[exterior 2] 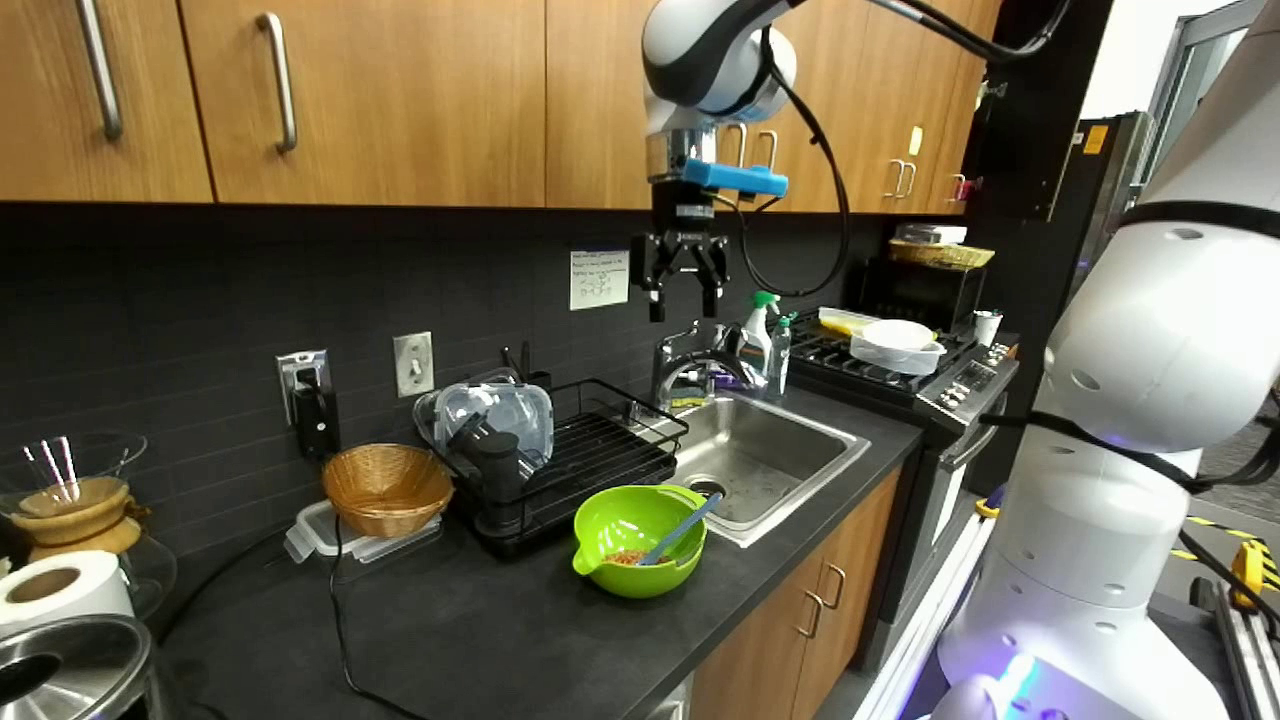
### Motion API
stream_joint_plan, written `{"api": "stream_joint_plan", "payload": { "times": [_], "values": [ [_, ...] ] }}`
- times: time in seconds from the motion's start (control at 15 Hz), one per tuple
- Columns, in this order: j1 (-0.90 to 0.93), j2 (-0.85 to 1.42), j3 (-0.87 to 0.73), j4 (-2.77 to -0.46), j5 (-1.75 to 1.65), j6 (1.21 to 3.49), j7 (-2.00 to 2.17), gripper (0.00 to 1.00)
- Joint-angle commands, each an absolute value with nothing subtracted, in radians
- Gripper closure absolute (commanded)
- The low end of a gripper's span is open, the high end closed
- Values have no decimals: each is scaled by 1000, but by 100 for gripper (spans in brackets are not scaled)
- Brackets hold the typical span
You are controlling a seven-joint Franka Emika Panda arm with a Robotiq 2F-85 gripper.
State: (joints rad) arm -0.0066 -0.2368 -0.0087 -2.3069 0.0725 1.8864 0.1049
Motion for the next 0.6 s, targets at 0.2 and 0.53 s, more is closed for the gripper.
{"api": "stream_joint_plan", "payload": {
  "times": [0.2,0.53],
  "values": [
    [-8,-258,-13,-2384,116,1973,90,0],
    [-8,-287,-14,-2508,159,2082,89,0]
  ]
}}
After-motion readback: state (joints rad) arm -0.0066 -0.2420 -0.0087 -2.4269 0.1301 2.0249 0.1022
